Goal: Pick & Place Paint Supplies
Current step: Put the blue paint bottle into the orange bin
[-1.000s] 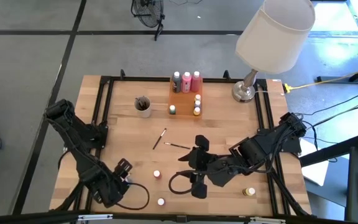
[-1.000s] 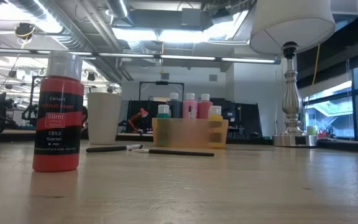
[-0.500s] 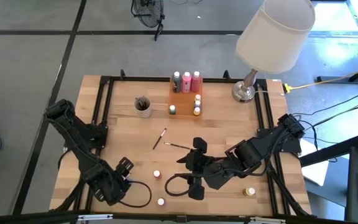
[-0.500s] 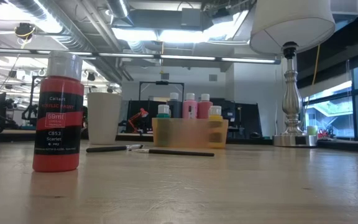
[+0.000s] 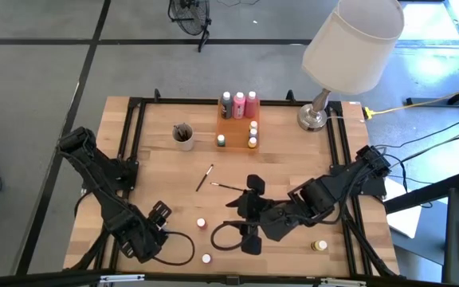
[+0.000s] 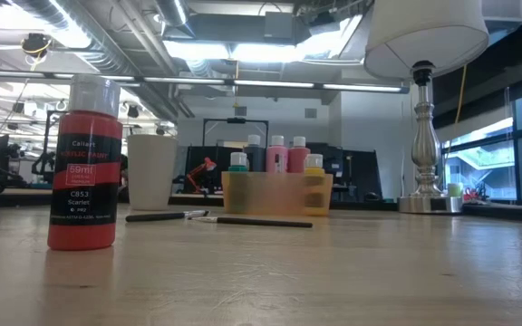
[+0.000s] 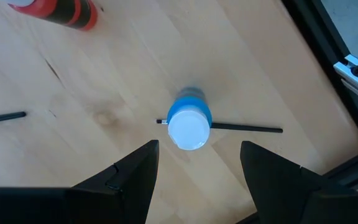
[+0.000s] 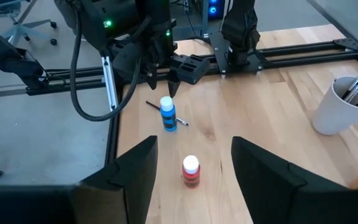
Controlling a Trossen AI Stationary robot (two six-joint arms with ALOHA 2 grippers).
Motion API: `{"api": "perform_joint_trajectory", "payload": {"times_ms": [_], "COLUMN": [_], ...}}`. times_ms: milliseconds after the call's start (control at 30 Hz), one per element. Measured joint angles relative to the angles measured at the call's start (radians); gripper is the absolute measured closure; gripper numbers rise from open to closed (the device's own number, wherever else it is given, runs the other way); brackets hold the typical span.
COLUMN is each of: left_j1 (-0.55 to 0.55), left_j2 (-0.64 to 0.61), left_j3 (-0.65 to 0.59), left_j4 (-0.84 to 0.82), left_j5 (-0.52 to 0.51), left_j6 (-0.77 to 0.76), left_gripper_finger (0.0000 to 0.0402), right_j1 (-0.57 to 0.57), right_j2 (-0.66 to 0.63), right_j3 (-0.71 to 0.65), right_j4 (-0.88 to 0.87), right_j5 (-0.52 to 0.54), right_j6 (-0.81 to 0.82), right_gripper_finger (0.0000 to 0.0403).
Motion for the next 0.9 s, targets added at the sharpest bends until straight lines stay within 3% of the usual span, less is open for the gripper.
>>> {"api": "perform_joint_trajectory", "payload": {"times_ms": [400,600,900], "left_j1": [0.000,0.000,0.000], "left_j2": [0.000,-0.034,-0.056], "left_j3": [-0.001,-0.092,-0.098], "left_j4": [0.008,0.127,0.123], "left_j5": [0.000,0.009,0.001], "left_j6": [-0.001,0.002,0.025], "left_gripper_finger": [0.0179,0.0179,0.0179], "right_j1": [-0.004,-0.010,-0.019], "right_j2": [0.000,0.000,0.000], "right_j3": [0.000,0.000,0.000], "right_j4": [0.000,0.000,0.001], "right_j5": [0.000,0.001,0.002], "right_j6": [-0.003,-0.003,-0.003], "right_gripper_finger": [0.0195,0.0195,0.0195]}}
